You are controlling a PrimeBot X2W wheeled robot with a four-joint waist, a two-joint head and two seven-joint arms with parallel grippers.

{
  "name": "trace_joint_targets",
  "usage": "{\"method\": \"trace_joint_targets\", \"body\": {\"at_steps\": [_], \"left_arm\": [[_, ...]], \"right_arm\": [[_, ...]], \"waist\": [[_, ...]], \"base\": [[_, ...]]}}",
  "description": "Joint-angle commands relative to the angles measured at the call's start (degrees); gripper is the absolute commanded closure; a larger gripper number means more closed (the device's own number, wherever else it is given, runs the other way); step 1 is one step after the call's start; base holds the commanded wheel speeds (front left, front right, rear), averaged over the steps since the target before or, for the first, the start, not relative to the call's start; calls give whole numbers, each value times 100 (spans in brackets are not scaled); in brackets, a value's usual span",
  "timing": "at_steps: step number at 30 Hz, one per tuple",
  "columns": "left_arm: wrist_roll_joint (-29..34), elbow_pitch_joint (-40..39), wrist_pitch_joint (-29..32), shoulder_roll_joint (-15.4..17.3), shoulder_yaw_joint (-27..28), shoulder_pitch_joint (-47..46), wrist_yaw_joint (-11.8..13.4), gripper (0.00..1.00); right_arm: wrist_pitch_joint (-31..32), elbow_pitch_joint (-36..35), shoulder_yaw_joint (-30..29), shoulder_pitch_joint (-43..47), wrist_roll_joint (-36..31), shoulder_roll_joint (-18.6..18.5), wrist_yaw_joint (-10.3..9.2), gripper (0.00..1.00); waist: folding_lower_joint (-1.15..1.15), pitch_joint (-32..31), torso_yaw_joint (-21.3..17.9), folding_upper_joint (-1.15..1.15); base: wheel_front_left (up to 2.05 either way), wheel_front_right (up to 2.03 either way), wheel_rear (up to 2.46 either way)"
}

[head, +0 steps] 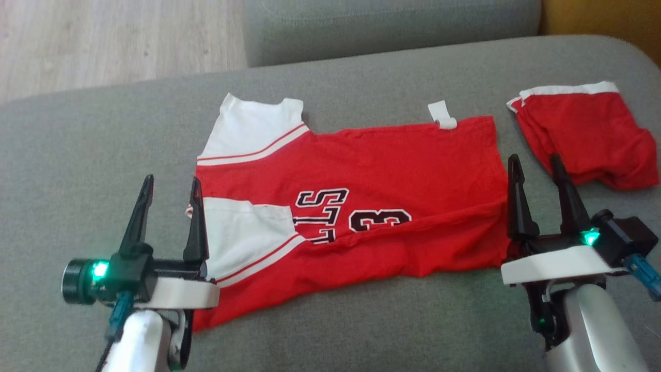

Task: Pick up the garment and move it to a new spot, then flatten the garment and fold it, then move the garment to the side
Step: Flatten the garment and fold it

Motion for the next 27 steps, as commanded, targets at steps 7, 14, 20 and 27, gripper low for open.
{"method": "trace_joint_targets", "body": {"at_steps": [7, 14, 20, 27], "left_arm": [[225, 965, 156, 525, 91, -1448, -547, 0], [24, 2495, 1528, 1255, -676, -3590, -1152, 0], [-1643, 3136, 2796, 2124, -2432, -4886, -1160, 0], [-2548, 3410, 3170, 2657, -3082, -5588, -1161, 0]], "right_arm": [[-61, -338, 168, -490, -76, 41, 37, 0], [-62, -403, 281, -1024, -94, 44, 37, 0], [-62, -485, 440, -1405, 119, 45, 37, 0], [-62, -551, 481, -1464, 417, 45, 37, 0]], "waist": [[-1, 664, -169, 0], [-1, 1377, -491, 0], [-1, 1794, -875, 0], [-1, 2117, -1116, 0]], "base": [[0, 0, 0], [0, 0, 0], [0, 0, 0], [0, 0, 0]]}}
